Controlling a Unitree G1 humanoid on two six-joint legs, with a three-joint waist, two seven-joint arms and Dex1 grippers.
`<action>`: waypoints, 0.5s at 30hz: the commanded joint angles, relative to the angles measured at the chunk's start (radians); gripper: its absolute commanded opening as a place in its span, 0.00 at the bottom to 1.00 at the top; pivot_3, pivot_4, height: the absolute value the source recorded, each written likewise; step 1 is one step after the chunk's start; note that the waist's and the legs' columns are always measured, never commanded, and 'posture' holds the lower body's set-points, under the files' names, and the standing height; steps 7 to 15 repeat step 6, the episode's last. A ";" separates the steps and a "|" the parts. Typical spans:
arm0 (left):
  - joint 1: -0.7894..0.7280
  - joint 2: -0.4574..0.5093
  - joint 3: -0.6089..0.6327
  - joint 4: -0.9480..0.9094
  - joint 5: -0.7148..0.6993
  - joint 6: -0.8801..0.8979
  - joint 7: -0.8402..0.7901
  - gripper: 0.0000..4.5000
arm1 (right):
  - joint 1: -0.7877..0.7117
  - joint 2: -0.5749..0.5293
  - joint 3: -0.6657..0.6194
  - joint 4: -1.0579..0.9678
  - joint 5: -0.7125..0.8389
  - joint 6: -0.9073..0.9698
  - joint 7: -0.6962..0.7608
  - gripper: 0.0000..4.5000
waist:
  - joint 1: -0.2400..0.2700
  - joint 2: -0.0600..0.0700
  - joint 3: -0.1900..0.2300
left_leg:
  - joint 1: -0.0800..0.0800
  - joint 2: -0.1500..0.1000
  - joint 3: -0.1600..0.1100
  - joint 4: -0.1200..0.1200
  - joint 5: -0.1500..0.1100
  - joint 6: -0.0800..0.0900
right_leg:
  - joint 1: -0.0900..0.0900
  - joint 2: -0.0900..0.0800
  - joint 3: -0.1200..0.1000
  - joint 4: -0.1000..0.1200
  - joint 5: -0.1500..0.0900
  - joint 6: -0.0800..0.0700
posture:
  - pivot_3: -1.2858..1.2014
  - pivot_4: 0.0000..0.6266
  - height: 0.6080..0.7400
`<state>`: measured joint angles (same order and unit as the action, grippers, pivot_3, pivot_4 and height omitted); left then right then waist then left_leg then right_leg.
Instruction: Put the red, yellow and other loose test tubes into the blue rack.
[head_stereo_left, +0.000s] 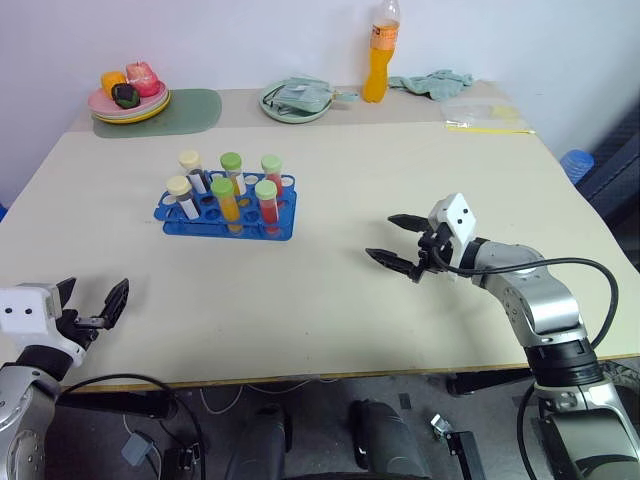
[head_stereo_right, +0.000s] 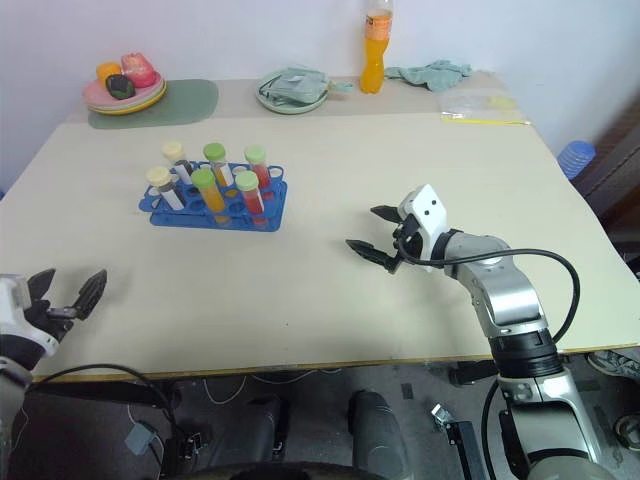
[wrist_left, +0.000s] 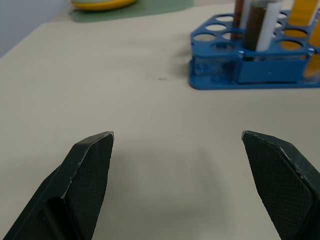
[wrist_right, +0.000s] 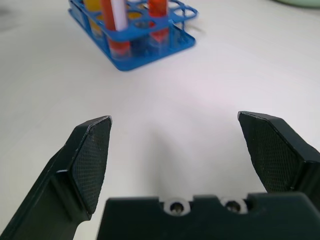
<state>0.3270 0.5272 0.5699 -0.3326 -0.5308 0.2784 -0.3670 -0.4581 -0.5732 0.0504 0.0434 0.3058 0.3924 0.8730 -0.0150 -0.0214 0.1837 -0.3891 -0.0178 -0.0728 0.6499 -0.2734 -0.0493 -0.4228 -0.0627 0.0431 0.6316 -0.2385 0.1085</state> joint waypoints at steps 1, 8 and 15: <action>0.016 -0.017 0.005 -0.056 0.016 0.012 0.020 0.94 | -0.033 -0.001 -0.009 0.038 -0.017 -0.058 0.018 1.00 | -0.001 0.000 0.000 | 0.000 0.000 0.000 0.000 0.000 0.000 | 0.000 0.000 0.000 0.000 0.000 0.000 | 0.52 0.24 1.00; 0.038 -0.038 0.011 -0.096 0.030 0.045 0.045 0.94 | -0.042 0.018 0.006 0.071 -0.028 -0.080 0.032 1.00 | -0.002 0.000 0.000 | 0.000 0.000 0.001 0.000 0.000 0.000 | 0.000 0.000 0.000 0.000 0.000 0.000 | 0.52 0.24 1.00; 0.038 -0.038 0.011 -0.096 0.030 0.045 0.045 0.94 | -0.042 0.018 0.006 0.071 -0.028 -0.080 0.032 1.00 | -0.002 0.000 0.000 | 0.000 0.000 0.001 0.000 0.000 0.000 | 0.000 0.000 0.000 0.000 0.000 0.000 | 0.52 0.24 1.00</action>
